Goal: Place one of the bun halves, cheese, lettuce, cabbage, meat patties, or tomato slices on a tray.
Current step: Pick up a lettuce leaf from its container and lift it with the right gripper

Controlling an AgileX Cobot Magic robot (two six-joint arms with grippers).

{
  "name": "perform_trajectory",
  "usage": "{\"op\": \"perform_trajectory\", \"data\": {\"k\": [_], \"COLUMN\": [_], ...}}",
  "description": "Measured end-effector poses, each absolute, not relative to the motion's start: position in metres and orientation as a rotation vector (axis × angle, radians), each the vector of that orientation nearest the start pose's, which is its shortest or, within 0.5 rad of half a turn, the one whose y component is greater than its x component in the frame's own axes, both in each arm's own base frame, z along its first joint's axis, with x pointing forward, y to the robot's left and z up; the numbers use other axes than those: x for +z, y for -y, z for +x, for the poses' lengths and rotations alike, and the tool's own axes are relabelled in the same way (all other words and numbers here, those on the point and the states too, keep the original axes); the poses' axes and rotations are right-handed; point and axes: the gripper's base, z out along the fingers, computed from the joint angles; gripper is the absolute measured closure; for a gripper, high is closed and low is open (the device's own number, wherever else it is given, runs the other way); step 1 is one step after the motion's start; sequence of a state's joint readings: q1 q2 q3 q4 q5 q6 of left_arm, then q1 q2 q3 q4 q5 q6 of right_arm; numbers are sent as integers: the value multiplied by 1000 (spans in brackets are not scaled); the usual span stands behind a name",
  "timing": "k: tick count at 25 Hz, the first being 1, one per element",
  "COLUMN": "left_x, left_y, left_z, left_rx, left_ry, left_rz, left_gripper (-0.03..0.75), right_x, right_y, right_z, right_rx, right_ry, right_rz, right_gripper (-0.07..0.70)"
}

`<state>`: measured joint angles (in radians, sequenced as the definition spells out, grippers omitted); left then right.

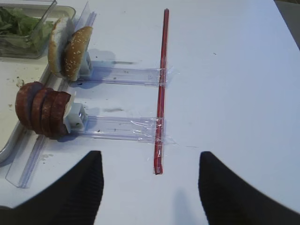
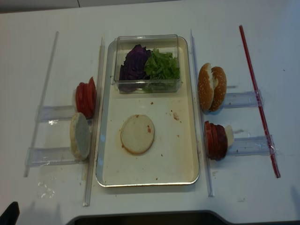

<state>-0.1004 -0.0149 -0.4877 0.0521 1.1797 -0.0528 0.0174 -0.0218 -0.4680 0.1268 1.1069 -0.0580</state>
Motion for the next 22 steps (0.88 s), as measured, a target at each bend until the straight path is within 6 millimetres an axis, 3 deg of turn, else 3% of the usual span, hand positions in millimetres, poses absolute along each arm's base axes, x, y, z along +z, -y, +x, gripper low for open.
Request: {"op": "perform_trajectory", "data": {"k": [16,22], "left_x": [265,265], "left_y": [-5,-5], "left_z": [-11,-11], "left_rx": [-25,-25], "left_ry": [-2159,-2159], "left_rz": [45,45], "left_gripper": [304,304], "right_x": [266,294], "right_y": [-11,-12], "right_z": [-6,15], "right_rx": [147,170], "right_ry": [-2100,-2217], "right_rz": [-87,-55], "right_gripper": [159,142]}}
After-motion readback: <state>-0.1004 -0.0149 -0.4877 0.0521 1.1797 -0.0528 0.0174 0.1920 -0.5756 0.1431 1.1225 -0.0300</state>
